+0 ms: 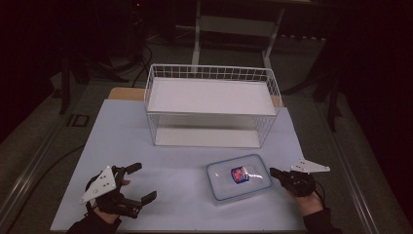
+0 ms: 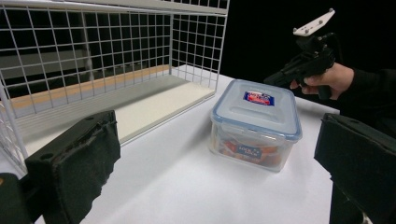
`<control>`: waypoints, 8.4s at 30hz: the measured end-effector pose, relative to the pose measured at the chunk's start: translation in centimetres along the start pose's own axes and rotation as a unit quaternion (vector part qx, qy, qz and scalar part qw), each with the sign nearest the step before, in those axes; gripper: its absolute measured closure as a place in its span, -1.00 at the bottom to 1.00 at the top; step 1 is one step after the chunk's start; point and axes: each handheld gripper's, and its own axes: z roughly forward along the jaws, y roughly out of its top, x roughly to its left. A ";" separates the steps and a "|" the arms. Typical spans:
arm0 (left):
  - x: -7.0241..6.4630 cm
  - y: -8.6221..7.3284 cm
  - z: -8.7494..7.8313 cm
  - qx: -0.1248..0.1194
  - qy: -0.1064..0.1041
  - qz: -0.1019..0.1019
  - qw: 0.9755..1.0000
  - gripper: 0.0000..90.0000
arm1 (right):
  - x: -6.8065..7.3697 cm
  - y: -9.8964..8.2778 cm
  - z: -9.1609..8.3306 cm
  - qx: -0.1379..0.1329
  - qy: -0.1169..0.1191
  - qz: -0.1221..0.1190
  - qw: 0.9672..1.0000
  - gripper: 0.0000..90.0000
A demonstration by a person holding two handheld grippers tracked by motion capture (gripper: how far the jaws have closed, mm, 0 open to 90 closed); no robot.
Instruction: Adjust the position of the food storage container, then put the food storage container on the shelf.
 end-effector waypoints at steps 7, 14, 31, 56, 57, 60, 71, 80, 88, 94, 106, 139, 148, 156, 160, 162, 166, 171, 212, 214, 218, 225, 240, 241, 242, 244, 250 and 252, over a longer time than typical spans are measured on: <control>-0.1 0.0 0.1 0.002 -0.001 0.000 1.000 -1.00 | 0.6 0.1 0.1 0.003 0.014 -0.001 1.000 1.00; -0.1 -0.1 0.2 0.002 -0.002 0.000 1.000 -1.00 | 2.1 0.5 0.9 0.006 0.042 -0.013 0.999 1.00; -0.1 -0.1 0.2 0.005 -0.003 0.002 1.000 -1.00 | 7.2 3.3 0.3 -0.035 0.106 -0.062 0.992 1.00; -0.2 0.0 0.2 0.003 -0.007 0.004 1.000 -1.00 | 15.6 3.1 6.1 0.052 0.216 -0.124 0.967 1.00; -0.2 0.0 0.2 0.003 -0.006 0.004 1.000 -1.00 | 15.6 3.1 6.2 0.053 0.217 -0.121 0.967 1.00; -0.2 0.0 0.2 0.003 -0.006 0.004 1.000 -1.00 | 15.4 3.5 6.7 0.052 0.217 -0.121 0.967 1.00; -0.2 0.0 0.1 0.004 -0.007 0.006 1.000 -1.00 | 14.4 4.9 6.6 0.037 0.205 -0.105 0.972 1.00; -0.3 0.0 0.2 0.004 -0.007 0.005 1.000 -1.00 | 7.1 4.7 2.6 -0.010 0.071 -0.060 0.996 1.00; -0.3 -0.1 0.4 0.007 -0.008 0.005 1.000 -1.00 | 3.9 2.5 3.0 0.012 0.035 -0.019 0.999 1.00; -0.2 -0.1 0.4 0.006 -0.009 0.003 1.000 -1.00 | 3.8 2.7 3.7 0.014 0.040 -0.011 0.999 1.00; -0.3 -0.1 0.5 0.008 -0.011 0.004 1.000 -1.00 | 4.2 3.9 5.5 0.017 0.053 -0.017 0.998 1.00; -0.6 1.2 1.5 0.034 0.000 -0.024 0.999 -1.00 | 7.1 6.3 2.1 -0.095 0.090 -0.037 0.991 -0.59; -0.5 4.2 2.8 0.051 -0.023 -0.020 0.998 -1.00 | 7.4 7.4 0.3 -0.133 0.073 -0.085 0.985 -0.68; 0.6 5.7 5.1 0.098 -0.040 -0.059 0.993 -1.00 | 7.9 8.0 -0.4 -0.125 0.060 -0.088 0.986 -0.63; 1.3 5.4 6.3 0.119 -0.039 -0.082 0.989 -1.00 | 7.9 7.7 -0.1 -0.125 0.063 -0.085 0.986 -0.70; 1.7 5.1 6.8 0.131 -0.032 -0.095 0.986 -1.00 | 7.7 7.5 0.0 -0.128 0.060 -0.082 0.987 -0.70; 2.5 4.2 7.9 0.170 -0.018 -0.121 0.978 -1.00 | 7.5 7.2 0.3 -0.125 0.059 -0.081 0.987 -0.71; 4.1 2.8 9.0 0.189 -0.026 -0.188 0.964 -1.00 | 7.0 6.8 1.0 -0.108 0.065 -0.054 0.991 -0.74; 7.8 -2.9 10.1 0.233 -0.119 -0.426 0.866 0.17 | 5.6 5.3 5.1 0.002 0.146 0.085 0.986 -0.72; 7.4 -2.6 9.9 0.231 -0.125 -0.408 0.875 0.21 | 5.1 5.0 5.6 0.015 0.164 0.111 0.980 -0.72; 6.8 -2.1 9.5 0.232 -0.130 -0.376 0.888 0.25 | 4.5 4.7 6.4 0.037 0.187 0.148 0.970 -0.65; 6.1 -1.8 9.1 0.230 -0.137 -0.340 0.902 0.30 | 4.2 4.3 6.9 0.063 0.224 0.176 0.956 -0.37; 5.1 -1.4 8.6 0.230 -0.130 -0.319 0.910 0.31 | 4.7 4.0 5.8 0.089 0.252 0.181 0.946 0.13; 4.8 -1.3 8.6 0.225 -0.122 -0.315 0.914 0.31 | 4.8 4.0 5.7 0.090 0.251 0.180 0.947 0.13; 4.8 -1.3 8.6 0.225 -0.122 -0.315 0.914 0.31 | 4.8 3.9 5.6 0.090 0.250 0.179 0.948 0.14; 4.6 -0.9 8.6 0.222 -0.118 -0.301 0.920 0.31 | 4.9 4.0 5.4 0.086 0.247 0.177 0.949 0.14; 4.7 0.1 8.9 0.210 -0.112 -0.277 0.931 0.30 | 4.5 4.8 4.9 0.065 0.238 0.158 0.956 0.14; 4.8 0.3 9.0 0.207 -0.110 -0.276 0.932 0.30 | 4.2 5.2 5.0 0.059 0.236 0.154 0.958 0.14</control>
